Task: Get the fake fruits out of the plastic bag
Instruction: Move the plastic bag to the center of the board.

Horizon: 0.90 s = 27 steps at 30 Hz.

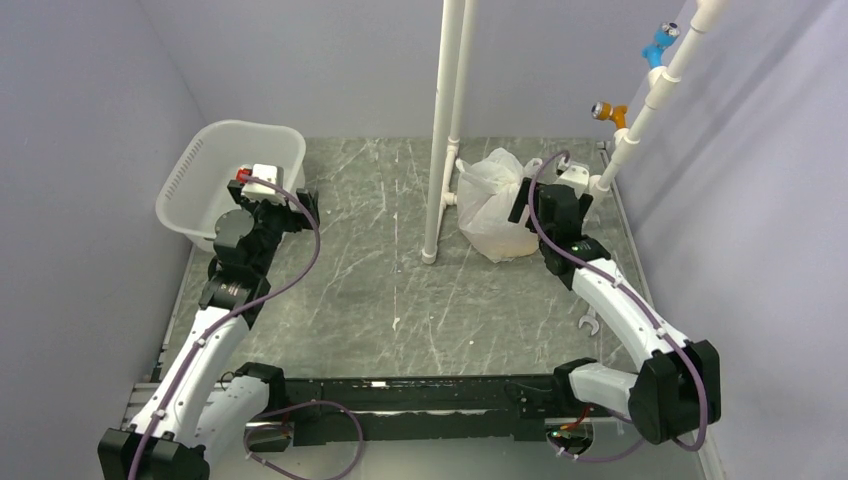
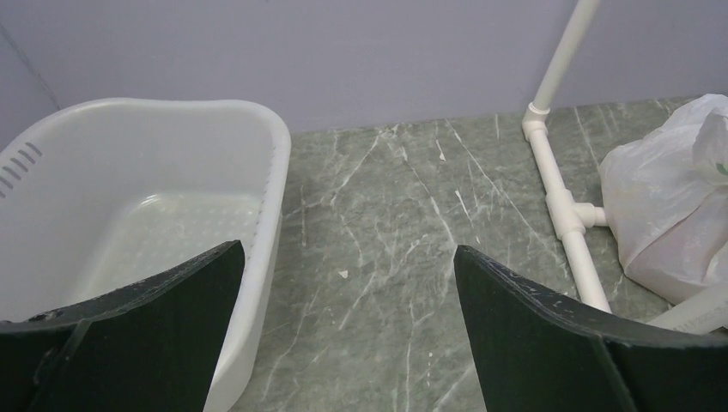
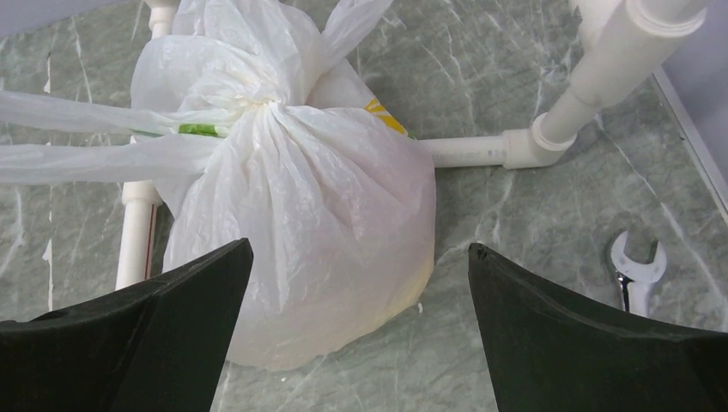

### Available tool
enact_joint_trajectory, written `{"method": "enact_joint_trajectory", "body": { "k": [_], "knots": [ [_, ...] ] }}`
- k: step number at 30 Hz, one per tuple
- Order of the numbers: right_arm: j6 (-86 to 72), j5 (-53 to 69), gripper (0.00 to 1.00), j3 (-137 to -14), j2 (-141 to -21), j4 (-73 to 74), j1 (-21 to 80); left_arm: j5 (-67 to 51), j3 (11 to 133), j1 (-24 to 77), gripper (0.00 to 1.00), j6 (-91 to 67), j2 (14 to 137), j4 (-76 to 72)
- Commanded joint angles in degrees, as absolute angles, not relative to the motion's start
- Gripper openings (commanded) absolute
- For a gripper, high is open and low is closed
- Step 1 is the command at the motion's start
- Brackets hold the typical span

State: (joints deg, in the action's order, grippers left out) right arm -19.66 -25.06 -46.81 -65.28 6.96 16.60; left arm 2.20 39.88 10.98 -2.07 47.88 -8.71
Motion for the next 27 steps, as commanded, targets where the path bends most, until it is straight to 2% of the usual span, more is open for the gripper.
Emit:
{"method": "enact_joint_trajectory", "body": {
  "k": [1, 6, 14, 25, 27],
  "knots": [
    [-21.84, -23.73, 1.00, -51.34, -68.63, 5.51, 16.70, 1.02, 42.34, 11.40, 0.99, -1.12, 48.57, -9.60],
    [-19.80, -18.13, 1.00, -53.36, -72.34, 1.38, 16.57, 0.53, 43.87, 11.76, 0.99, -0.70, 49.46, -7.91],
    [-18.54, -11.48, 0.99, -59.80, -81.19, 2.69, 14.01, -1.62, 44.53, 11.78, 0.99, -0.70, 50.23, -8.09],
    [-19.87, -6.08, 0.64, -60.14, -86.96, 5.14, 13.80, -4.35, 45.75, 11.78, 0.99, -0.71, 51.16, -7.22],
    [-20.52, -5.99, 0.55, -59.06, -86.87, 5.16, 13.75, -3.89, 45.79, 11.78, 0.99, -0.86, 51.13, -7.25]
  ]
}}
